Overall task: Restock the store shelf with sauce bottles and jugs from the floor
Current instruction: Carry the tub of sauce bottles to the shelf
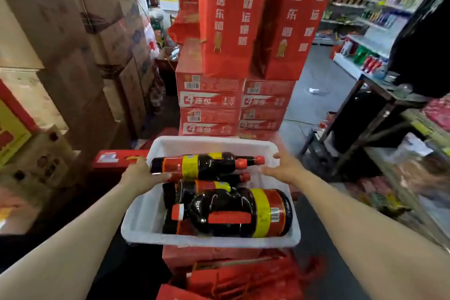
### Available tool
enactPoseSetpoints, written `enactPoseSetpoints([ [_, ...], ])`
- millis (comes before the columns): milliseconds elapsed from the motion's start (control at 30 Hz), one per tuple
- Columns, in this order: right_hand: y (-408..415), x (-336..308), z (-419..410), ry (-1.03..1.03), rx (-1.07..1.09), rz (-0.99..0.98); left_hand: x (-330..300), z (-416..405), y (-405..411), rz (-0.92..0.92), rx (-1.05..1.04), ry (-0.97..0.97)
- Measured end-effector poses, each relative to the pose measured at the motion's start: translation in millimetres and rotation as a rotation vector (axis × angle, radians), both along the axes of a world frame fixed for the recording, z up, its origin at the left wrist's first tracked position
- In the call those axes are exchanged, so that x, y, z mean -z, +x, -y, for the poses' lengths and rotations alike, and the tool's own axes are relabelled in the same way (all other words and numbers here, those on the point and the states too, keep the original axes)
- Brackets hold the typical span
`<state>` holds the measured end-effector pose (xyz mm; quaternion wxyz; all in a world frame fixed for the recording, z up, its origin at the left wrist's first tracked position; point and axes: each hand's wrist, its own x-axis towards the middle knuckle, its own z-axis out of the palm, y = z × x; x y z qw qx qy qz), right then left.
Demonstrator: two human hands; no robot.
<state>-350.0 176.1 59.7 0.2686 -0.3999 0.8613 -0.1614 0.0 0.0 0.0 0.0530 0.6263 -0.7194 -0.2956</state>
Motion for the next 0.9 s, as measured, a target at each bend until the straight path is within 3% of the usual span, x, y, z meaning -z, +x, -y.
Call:
enactPoseSetpoints([
  [267,-13,28,16,-0.010,0.174,0.219,17,21,-11,-0.236,-0.237,0.207],
  [467,-5,33,16,-0.012,0.291,0.292,25,13,-23,-0.081,-0.431,0.261],
  [733,4,37,9,-0.042,0.289,0.333,19,-15,0,-0.123,-0.476,0.330],
  [900,18,33,-9,0.089,0.228,0.386,13,-60,19,-0.108,-0.523,0.320],
])
